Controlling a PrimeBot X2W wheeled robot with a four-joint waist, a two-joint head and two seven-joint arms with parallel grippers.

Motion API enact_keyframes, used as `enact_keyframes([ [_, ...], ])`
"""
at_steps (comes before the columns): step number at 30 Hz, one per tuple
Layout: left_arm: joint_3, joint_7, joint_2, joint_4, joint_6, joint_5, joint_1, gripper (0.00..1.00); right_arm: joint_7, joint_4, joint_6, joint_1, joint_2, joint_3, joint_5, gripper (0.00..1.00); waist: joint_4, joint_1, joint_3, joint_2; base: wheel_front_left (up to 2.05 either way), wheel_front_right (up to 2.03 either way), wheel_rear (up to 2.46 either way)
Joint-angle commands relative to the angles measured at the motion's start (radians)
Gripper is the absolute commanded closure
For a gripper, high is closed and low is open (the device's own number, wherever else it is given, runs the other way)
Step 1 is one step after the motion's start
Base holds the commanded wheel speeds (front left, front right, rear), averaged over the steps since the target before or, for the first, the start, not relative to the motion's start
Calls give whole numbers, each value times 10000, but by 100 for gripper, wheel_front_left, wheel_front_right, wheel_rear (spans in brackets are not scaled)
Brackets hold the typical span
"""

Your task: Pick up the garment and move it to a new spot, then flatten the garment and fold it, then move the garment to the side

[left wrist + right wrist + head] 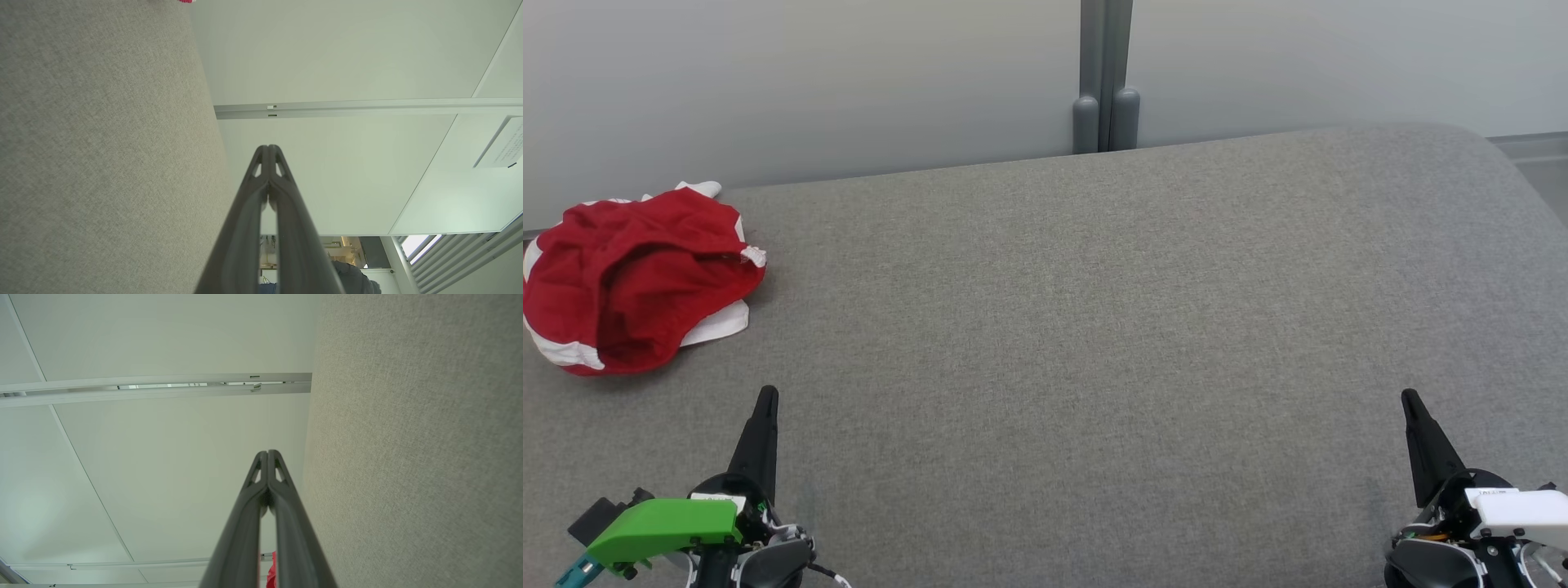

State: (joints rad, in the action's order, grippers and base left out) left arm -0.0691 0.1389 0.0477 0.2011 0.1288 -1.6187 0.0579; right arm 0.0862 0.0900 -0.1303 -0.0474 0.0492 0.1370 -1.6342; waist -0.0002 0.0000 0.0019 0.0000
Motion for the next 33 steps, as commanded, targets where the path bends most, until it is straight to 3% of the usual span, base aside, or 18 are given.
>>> enact_keyframes([
  [1, -49, -16, 54, -17, 57, -35, 160, 100, -16, -23, -8, -43, 28, 1, 60, 100, 0, 0, 0, 0, 0, 0, 0],
  [25, -49, -16, 54, -17, 58, -35, 161, 100, -16, -23, -7, -43, 28, 1, 60, 100, 0, 0, 0, 0, 0, 0, 0],
  [26, 1, 1, -2, 3, 0, 1, 0, 0, -2, 4, 0, 0, 0, -1, 1, 0, 0, 0, 0, 0, 0, 0, 0],
  [33, 183, -143, -41, 280, -27, 48, -204, 0, -126, 310, 2, -90, -93, -108, 50, 0, 0, 0, 2, 0, 0, 0, 0],
])
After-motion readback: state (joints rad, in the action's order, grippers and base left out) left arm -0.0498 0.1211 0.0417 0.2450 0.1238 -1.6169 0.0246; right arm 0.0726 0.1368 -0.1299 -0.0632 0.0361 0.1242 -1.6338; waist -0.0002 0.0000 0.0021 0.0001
